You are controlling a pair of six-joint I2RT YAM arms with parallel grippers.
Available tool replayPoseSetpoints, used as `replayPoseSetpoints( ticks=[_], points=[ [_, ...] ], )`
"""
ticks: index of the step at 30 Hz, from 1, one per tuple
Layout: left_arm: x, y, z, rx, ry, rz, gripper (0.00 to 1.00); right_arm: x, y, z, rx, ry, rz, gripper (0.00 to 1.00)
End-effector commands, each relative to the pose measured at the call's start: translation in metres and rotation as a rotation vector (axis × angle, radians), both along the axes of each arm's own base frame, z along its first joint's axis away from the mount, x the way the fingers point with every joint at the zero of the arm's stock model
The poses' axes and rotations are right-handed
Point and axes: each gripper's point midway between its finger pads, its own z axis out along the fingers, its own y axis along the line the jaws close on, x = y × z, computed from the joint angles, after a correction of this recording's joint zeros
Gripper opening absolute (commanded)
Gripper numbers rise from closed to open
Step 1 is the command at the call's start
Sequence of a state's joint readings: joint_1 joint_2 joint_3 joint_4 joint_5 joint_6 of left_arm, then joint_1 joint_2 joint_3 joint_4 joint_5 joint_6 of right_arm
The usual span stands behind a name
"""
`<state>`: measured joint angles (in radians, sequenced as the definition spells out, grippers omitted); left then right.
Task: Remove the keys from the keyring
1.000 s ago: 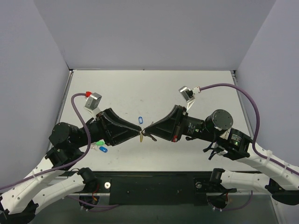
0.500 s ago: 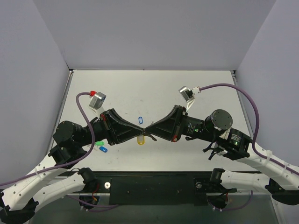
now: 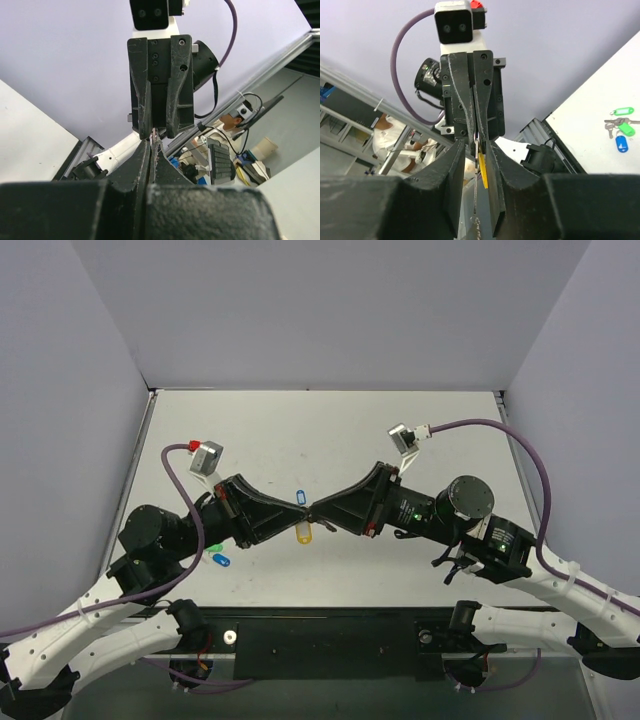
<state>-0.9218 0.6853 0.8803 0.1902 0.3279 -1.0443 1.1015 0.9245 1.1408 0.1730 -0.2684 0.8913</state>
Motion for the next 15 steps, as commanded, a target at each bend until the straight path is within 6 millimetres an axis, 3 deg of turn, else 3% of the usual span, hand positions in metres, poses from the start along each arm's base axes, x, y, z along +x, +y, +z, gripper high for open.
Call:
replayPoseSetpoints(
  ticks=[1,7,15],
  points=[
    [0.010,0.013,0.021,-0.107,-0.007,0.088,0.00,0.013,-0.006,0.015,0.081,0.001,-0.088,0.20],
    [0.016,0.014,0.020,-0.116,0.012,0.121,0.00,0.025,-0.005,0.002,0.091,0.045,-0.145,0.16],
    [0.017,0.013,0.017,-0.116,0.021,0.124,0.00,0.029,-0.004,0.002,0.101,0.055,-0.163,0.08]
  ],
)
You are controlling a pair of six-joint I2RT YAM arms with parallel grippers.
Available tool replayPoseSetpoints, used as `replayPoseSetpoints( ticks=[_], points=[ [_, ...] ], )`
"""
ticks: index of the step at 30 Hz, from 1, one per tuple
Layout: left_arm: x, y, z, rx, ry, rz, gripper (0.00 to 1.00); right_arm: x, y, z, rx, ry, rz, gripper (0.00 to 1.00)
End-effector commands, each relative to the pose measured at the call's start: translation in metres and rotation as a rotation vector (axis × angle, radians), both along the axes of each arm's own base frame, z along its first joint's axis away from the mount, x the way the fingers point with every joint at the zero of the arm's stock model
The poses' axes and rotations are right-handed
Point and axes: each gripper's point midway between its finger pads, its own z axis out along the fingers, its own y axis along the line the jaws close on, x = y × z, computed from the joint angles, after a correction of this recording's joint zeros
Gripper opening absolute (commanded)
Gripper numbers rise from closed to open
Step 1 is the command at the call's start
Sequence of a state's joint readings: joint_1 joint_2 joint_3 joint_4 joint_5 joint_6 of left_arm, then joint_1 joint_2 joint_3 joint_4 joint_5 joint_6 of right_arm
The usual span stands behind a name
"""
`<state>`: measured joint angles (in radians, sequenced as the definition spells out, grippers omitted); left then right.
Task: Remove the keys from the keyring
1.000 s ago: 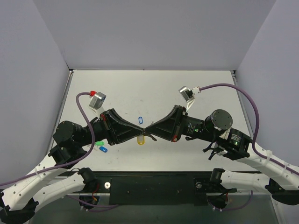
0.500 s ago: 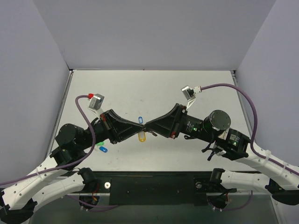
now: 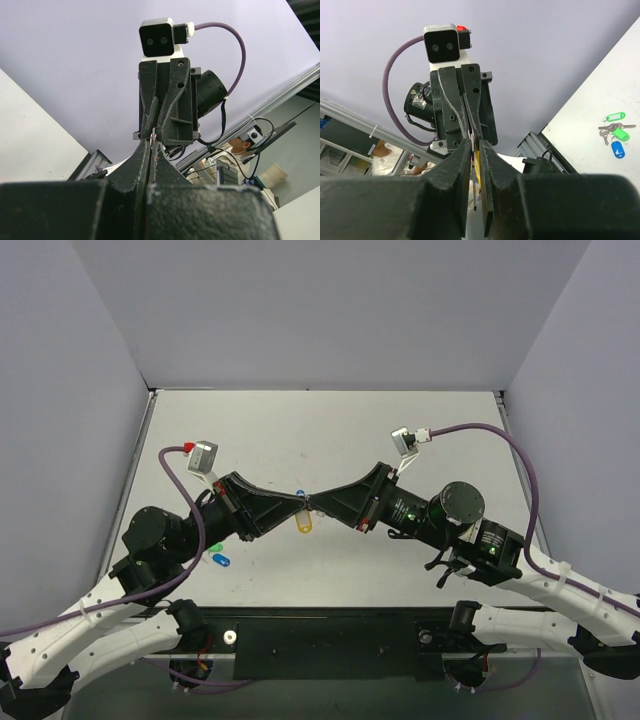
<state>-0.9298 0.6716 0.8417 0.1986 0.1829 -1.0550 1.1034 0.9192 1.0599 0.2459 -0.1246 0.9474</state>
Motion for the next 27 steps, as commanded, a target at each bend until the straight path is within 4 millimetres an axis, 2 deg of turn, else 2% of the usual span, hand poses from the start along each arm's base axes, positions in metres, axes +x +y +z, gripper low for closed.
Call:
replayPoseSetpoints(
  ticks=[1,11,16,19,21,22,23,24,27],
  points=[
    [-0.006,0.009,0.025,-0.091,-0.046,0.004,0.00,0.003,-0.005,0.019,0.070,-0.021,-0.031,0.08],
    [-0.006,0.003,0.023,-0.098,-0.040,-0.004,0.00,0.005,0.003,0.012,0.060,0.004,-0.020,0.07],
    [-0.007,0.002,0.024,-0.095,-0.043,-0.007,0.00,0.004,0.003,0.012,0.061,0.001,-0.016,0.00],
    [-0.008,0.003,0.025,-0.087,-0.046,-0.008,0.00,0.004,0.002,0.010,0.054,0.001,-0.018,0.00],
    [-0.010,0.003,0.023,-0.057,-0.055,-0.008,0.09,0.004,0.001,0.009,0.046,0.002,-0.020,0.00],
    [-0.009,0.002,0.018,-0.027,-0.045,-0.006,0.23,0.004,0.001,0.006,0.035,0.005,-0.024,0.00],
    [-0.012,0.007,0.023,-0.022,-0.066,0.003,0.29,0.003,-0.002,0.007,0.036,0.003,-0.026,0.00],
    [-0.010,0.006,0.016,0.013,-0.052,0.008,0.43,0.003,-0.003,0.006,0.031,0.003,-0.029,0.00],
    [-0.010,0.024,0.021,0.011,-0.068,0.072,0.57,0.001,-0.009,0.011,0.043,-0.006,-0.034,0.00]
  ],
)
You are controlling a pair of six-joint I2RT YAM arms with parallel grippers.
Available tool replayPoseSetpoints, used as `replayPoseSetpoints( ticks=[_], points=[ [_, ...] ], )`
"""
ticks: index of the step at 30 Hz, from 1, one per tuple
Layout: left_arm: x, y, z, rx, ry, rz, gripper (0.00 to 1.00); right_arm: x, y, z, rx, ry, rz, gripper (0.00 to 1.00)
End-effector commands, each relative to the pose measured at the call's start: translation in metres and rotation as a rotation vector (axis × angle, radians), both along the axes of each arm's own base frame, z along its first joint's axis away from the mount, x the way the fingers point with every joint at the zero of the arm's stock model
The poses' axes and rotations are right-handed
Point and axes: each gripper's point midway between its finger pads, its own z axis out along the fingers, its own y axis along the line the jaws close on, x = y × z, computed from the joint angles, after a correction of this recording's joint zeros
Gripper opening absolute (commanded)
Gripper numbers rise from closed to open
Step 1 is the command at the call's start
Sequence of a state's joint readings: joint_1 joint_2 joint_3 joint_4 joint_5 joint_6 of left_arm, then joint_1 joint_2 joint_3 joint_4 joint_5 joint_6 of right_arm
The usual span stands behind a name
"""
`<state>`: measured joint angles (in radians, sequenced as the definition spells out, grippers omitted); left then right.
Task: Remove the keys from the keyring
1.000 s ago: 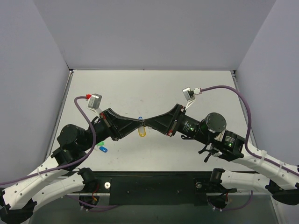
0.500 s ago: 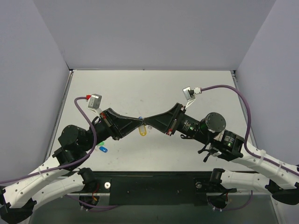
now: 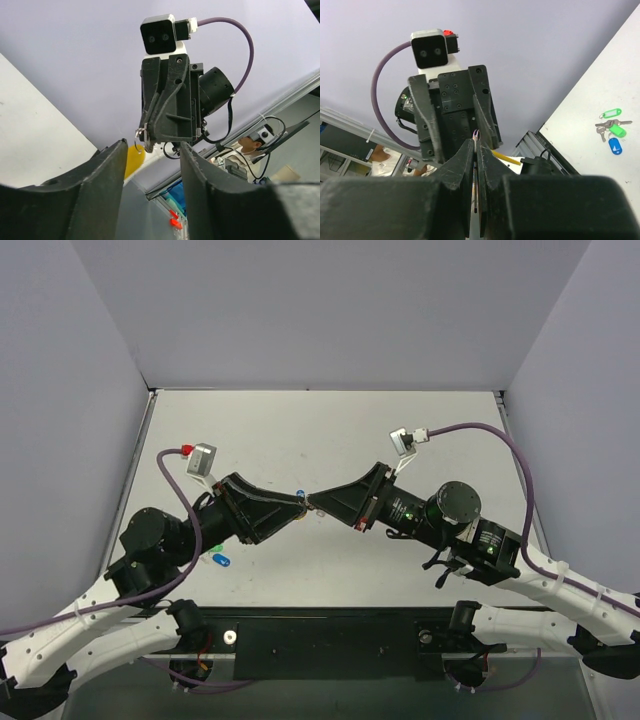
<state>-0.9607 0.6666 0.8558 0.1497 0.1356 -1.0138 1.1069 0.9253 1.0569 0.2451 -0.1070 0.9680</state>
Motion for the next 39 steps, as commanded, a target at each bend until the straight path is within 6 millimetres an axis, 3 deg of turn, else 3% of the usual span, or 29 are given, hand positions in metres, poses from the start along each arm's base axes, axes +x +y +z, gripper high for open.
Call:
replayPoseSetpoints(
  ticks=[1,6,11,23,34,39],
  points=[
    [-0.008,0.029,0.024,-0.017,-0.058,0.073,0.60,-0.001,-0.011,0.012,0.038,-0.031,-0.024,0.00],
    [-0.011,0.044,0.026,-0.061,-0.066,0.105,0.56,-0.002,-0.012,0.018,0.052,-0.037,-0.023,0.00],
    [-0.013,0.035,0.023,-0.078,-0.066,0.061,0.46,-0.005,-0.008,0.024,0.077,-0.036,0.005,0.00],
    [-0.010,0.019,0.024,-0.089,-0.063,0.022,0.39,-0.016,-0.004,0.033,0.125,-0.059,0.072,0.00],
    [-0.012,0.017,0.025,-0.096,-0.067,0.004,0.31,-0.018,0.002,0.034,0.132,-0.061,0.095,0.00],
    [-0.013,0.016,0.023,-0.093,-0.066,-0.003,0.21,-0.018,0.003,0.033,0.129,-0.060,0.098,0.00]
  ],
)
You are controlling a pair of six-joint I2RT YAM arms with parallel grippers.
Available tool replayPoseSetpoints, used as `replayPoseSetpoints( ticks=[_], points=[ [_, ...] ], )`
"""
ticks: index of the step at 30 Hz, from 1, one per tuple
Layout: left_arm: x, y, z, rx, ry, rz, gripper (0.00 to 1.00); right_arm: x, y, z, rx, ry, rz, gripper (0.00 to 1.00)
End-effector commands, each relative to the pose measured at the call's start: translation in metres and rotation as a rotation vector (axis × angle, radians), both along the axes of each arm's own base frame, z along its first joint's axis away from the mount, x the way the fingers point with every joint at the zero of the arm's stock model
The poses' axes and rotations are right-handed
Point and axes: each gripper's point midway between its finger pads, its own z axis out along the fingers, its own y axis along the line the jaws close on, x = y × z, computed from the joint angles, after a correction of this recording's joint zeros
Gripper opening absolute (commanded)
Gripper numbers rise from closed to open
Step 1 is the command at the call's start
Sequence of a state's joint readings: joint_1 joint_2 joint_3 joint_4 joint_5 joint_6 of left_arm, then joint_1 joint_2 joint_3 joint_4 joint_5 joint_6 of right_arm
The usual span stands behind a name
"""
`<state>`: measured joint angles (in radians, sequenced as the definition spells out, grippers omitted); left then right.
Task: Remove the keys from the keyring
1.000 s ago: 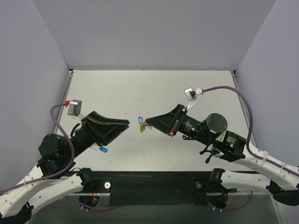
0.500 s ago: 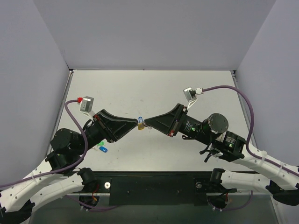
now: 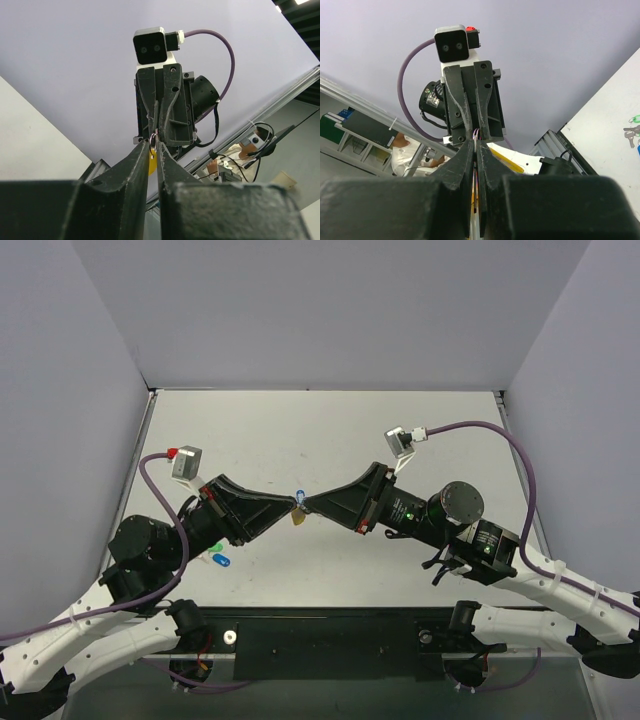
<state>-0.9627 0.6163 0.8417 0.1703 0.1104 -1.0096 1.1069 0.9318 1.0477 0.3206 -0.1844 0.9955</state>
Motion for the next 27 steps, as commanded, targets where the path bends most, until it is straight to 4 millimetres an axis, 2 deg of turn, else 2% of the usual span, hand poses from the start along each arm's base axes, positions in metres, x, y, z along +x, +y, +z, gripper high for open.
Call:
replayPoseSetpoints(
  ticks=[1,5,14,16,19,20,21,22,23,24,25,27],
  points=[
    [-0.008,0.002,0.011,-0.041,-0.038,-0.027,0.19,-0.004,-0.002,0.021,0.072,-0.043,0.014,0.00],
    [-0.009,0.003,0.013,-0.047,-0.042,-0.030,0.11,-0.005,-0.002,0.020,0.069,-0.041,0.018,0.00],
    [-0.016,0.001,0.018,-0.053,-0.066,-0.067,0.10,-0.005,0.002,0.017,0.059,-0.035,0.027,0.00],
    [-0.018,0.000,0.018,-0.045,-0.072,-0.076,0.02,-0.004,0.003,0.015,0.047,-0.036,0.026,0.00],
    [-0.020,-0.003,0.014,0.014,-0.075,-0.092,0.00,-0.004,0.004,0.006,0.001,-0.033,0.024,0.00],
    [-0.024,-0.002,0.019,0.029,-0.105,-0.100,0.00,-0.005,0.004,0.007,-0.002,-0.035,0.025,0.00],
    [-0.024,-0.005,0.013,0.067,-0.095,-0.108,0.00,-0.005,0.004,0.003,-0.017,-0.032,0.027,0.00],
    [-0.028,-0.004,0.018,0.075,-0.114,-0.115,0.00,-0.005,0.004,0.002,-0.024,-0.032,0.026,0.00],
    [-0.027,-0.006,0.009,0.115,-0.097,-0.122,0.00,-0.005,0.004,0.000,-0.038,-0.034,0.028,0.00],
    [-0.029,-0.005,0.015,0.121,-0.116,-0.126,0.00,-0.006,0.004,0.000,-0.043,-0.035,0.031,0.00],
    [-0.030,-0.007,0.004,0.179,-0.089,-0.141,0.00,-0.006,0.005,-0.003,-0.059,-0.034,0.032,0.00],
    [-0.032,-0.009,0.000,0.223,-0.086,-0.157,0.00,-0.007,0.005,-0.006,-0.076,-0.037,0.038,0.00]
  ],
)
